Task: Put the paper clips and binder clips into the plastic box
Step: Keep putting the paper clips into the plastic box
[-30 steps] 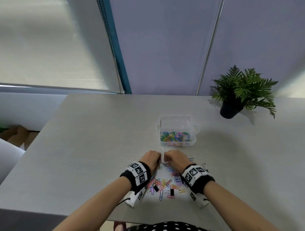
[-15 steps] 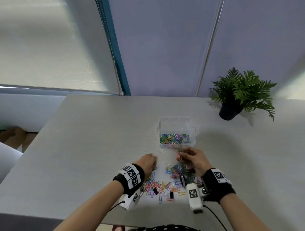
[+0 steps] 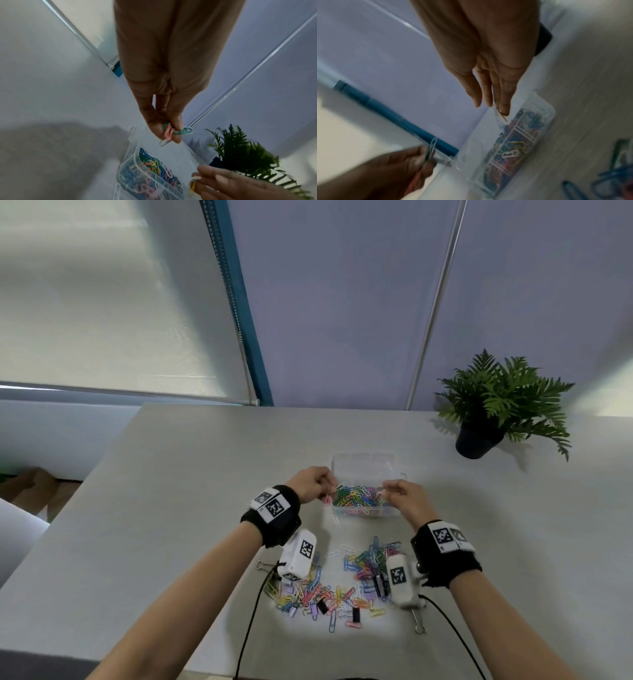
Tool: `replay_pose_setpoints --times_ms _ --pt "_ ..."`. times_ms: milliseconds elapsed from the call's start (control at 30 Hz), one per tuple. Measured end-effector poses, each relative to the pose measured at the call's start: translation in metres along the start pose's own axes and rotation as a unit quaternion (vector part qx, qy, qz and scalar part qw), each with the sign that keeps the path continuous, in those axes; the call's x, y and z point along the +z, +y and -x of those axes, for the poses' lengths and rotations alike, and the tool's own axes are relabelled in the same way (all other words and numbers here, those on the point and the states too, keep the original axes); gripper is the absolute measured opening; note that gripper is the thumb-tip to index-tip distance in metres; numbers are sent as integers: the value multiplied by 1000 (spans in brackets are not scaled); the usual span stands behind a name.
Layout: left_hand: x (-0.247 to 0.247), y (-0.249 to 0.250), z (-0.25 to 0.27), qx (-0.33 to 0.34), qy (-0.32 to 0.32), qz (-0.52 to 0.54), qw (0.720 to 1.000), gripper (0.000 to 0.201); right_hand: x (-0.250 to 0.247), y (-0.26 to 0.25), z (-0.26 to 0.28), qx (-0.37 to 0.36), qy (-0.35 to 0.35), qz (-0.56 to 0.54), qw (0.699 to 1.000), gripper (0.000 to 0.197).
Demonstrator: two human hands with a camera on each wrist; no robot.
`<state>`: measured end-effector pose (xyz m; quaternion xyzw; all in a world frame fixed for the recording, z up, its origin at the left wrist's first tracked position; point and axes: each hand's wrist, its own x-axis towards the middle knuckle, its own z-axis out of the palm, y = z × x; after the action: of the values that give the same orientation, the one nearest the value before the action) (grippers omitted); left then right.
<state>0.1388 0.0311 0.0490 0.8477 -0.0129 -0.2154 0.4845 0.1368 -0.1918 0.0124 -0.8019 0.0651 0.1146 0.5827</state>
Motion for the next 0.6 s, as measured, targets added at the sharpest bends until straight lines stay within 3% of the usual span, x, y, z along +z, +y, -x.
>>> replay_pose_setpoints --times_ms 167,267,467,600 --pt "15 16 -22 19 43 -94 994 12 11 4 20 -52 -6 93 994 27" --pt "17 15 -28 27 35 -130 991 22 14 5 30 -71 4 100 992 27" --pt "3 1 -16 11 120 -17 993 35 22 -2 43 -127 20 105 986 27" --pt "-18 -9 16 30 101 -28 994 23 42 -8 54 -194 -48 137 970 21"
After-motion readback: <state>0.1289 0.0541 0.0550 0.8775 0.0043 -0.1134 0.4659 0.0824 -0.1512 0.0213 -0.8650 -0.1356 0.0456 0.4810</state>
